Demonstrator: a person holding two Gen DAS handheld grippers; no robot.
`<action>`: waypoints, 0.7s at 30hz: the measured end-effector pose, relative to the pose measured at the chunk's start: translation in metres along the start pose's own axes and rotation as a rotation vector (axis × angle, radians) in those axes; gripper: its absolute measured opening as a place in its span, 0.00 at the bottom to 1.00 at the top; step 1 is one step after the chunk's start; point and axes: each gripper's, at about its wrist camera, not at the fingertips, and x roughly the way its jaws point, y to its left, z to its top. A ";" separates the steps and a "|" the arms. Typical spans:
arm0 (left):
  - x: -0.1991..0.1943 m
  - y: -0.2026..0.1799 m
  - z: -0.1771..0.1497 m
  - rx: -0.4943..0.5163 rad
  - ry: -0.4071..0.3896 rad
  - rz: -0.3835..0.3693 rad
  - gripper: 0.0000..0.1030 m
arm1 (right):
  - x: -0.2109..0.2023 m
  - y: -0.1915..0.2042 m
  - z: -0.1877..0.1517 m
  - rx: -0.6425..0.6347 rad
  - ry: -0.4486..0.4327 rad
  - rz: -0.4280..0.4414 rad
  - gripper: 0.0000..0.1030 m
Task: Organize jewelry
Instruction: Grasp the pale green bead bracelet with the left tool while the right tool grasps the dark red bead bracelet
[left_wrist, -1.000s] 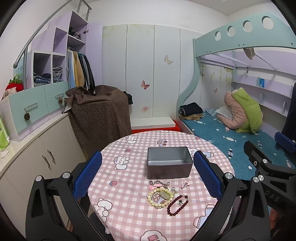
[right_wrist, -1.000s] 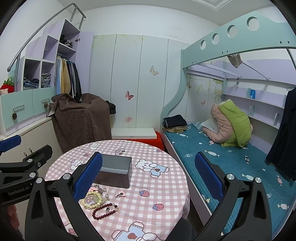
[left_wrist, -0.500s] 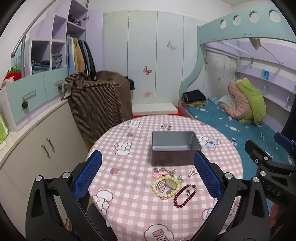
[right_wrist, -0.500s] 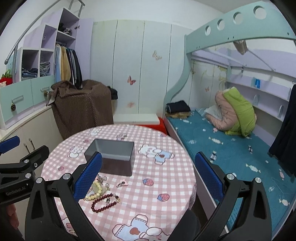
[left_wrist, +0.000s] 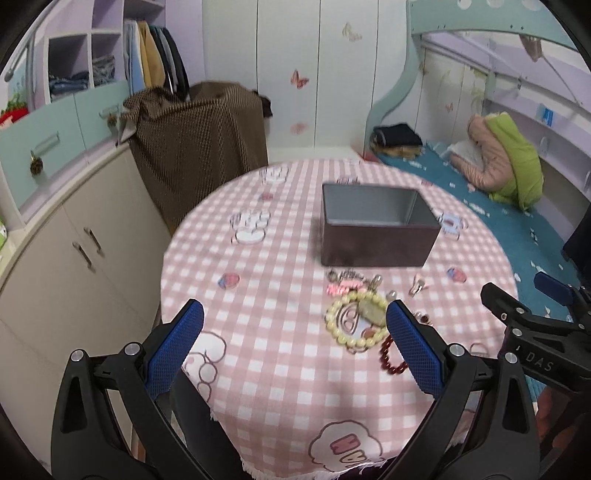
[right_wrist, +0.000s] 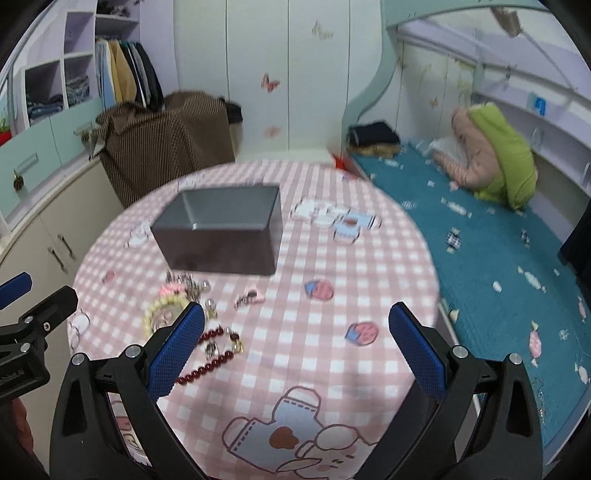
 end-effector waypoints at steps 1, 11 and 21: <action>0.005 0.001 -0.002 -0.002 0.014 -0.005 0.95 | 0.005 0.000 -0.001 -0.001 0.014 0.001 0.93; 0.054 0.005 -0.007 -0.018 0.140 -0.040 0.95 | 0.060 0.001 -0.016 -0.010 0.152 -0.004 0.93; 0.094 0.004 -0.006 -0.029 0.214 -0.040 0.92 | 0.078 0.007 -0.019 -0.053 0.186 0.022 0.93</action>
